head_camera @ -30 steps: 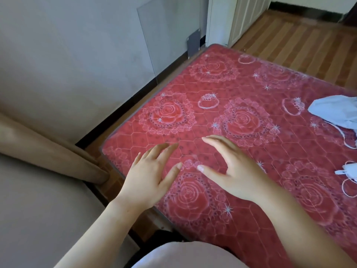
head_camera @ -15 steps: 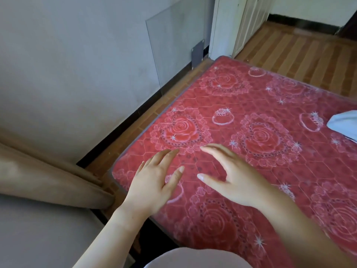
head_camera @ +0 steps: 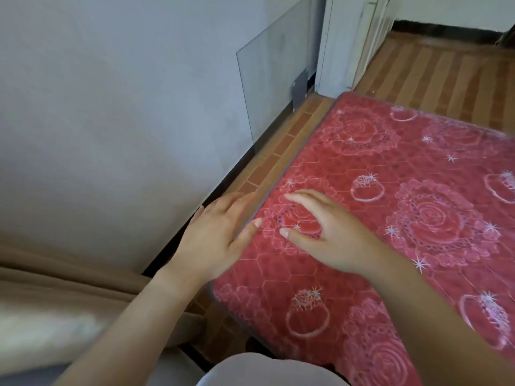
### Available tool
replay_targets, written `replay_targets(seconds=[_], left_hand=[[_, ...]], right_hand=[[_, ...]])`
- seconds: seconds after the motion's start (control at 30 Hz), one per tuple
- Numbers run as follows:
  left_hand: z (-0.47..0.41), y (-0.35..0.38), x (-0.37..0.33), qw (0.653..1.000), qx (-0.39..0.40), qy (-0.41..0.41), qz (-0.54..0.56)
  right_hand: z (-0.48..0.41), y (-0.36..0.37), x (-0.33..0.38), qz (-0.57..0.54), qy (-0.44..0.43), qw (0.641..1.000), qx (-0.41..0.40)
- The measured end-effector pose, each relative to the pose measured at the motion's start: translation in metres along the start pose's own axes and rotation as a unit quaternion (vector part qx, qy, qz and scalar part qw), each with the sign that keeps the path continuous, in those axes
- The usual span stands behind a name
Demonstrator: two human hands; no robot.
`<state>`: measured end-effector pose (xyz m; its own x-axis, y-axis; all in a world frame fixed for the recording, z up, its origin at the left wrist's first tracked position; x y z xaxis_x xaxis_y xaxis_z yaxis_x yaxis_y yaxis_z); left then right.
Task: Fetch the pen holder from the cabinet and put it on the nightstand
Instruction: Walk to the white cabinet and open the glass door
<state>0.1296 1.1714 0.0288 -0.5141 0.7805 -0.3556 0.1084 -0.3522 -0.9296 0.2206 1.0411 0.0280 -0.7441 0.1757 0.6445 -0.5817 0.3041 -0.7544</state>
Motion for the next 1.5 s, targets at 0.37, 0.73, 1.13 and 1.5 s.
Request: replay_targets(seconds=[0.37,0.73,1.13,1.5], left_hand=[[-0.038,-0.002,0.054,0.997,-0.015,-0.041,0.063],[-0.166,-0.054,0.174,0.997,0.016,0.049,0.052],[-0.265,-0.124,0.313,0.995,0.083,0.051,0.036],[-0.336,-0.118,0.326,0.988,0.136,0.068,0.03]], right_hand=[[-0.065,0.038,-0.008,0.012,-0.03,0.999,0.031],[-0.22,0.089,0.007,0.042,0.06,0.995,-0.068],[-0.388,0.148,0.041,-0.001,0.104,0.988,-0.11],[-0.439,0.133,0.007,0.017,0.149,0.981,-0.123]])
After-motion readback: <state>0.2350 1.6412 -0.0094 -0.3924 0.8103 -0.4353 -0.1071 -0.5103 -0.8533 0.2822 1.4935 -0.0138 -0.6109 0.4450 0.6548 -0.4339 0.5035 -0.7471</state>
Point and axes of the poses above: each hand's wrist, its own z-axis away from the middle knuckle, its own y-axis out of the palm, x = y × z, the point moved 8 cm from there along -z, towards the middle knuckle, and after that the axes turned 15 degrees about -y, right-handed, at the moved point
